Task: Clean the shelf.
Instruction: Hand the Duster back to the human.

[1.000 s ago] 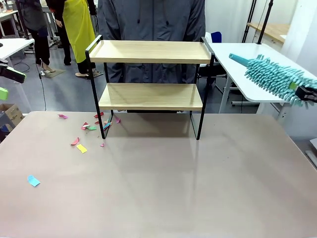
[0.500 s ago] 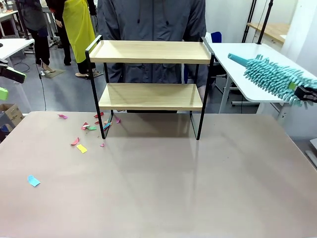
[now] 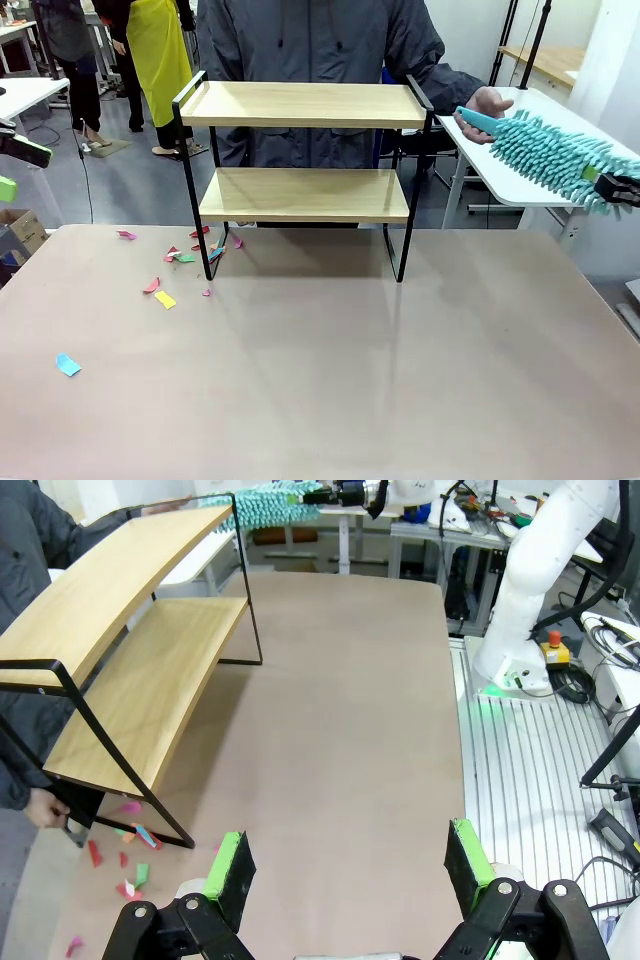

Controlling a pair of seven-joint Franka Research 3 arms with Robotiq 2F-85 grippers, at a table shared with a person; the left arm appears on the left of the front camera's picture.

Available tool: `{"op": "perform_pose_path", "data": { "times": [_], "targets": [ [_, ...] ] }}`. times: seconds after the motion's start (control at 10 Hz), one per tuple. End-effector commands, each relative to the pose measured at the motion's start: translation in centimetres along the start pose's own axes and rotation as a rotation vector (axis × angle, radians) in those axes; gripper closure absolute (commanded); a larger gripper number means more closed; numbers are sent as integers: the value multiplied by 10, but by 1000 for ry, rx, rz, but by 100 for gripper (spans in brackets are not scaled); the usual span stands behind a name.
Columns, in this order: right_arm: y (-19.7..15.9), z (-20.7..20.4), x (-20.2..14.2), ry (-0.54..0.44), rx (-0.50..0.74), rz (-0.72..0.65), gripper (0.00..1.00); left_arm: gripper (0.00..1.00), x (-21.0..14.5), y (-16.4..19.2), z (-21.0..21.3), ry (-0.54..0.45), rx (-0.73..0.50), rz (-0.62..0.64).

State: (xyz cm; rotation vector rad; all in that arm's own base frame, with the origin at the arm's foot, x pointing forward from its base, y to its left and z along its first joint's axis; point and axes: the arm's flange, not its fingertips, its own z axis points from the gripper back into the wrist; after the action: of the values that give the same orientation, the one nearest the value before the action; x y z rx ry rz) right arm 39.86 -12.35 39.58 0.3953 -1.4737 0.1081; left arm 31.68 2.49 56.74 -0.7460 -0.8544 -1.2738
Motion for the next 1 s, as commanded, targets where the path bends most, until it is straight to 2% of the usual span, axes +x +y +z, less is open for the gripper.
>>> {"op": "perform_pose_path", "data": {
  "times": [0.0, 0.2, 0.3, 0.4, 0.5, 0.6, 0.7, 0.9],
  "targets": [
    [1, 1, 3, 1, -5, 7, 83, 0, 1, 1, -2, -23, -2, -20],
    [1, 1, 3, 1, -5, 7, 83, 0, 1, 1, -2, -23, -2, -20],
    [0, 0, 0, 0, 0, 0, 29, 0, 1, 1, -2, -23, -2, -20],
    [1, 0, 0, -7, -15, -12, 27, 0, 1, 1, -2, -23, -2, -20],
    [0, 0, 0, -6, -15, -20, 0, 0, 1, 1, -2, -23, -2, -20],
    [-1, 0, 2, -1, 0, -42, 22, 0, 1, 1, -2, -23, -2, -20],
    [-1, 0, 2, 4, 4, -56, 0, 0, 1, 1, -2, -23, -2, -20],
    [-3, 0, 9, 4, 52, -139, 0, 0, 1, 1, -2, -23, -2, -20]
  ]
}}
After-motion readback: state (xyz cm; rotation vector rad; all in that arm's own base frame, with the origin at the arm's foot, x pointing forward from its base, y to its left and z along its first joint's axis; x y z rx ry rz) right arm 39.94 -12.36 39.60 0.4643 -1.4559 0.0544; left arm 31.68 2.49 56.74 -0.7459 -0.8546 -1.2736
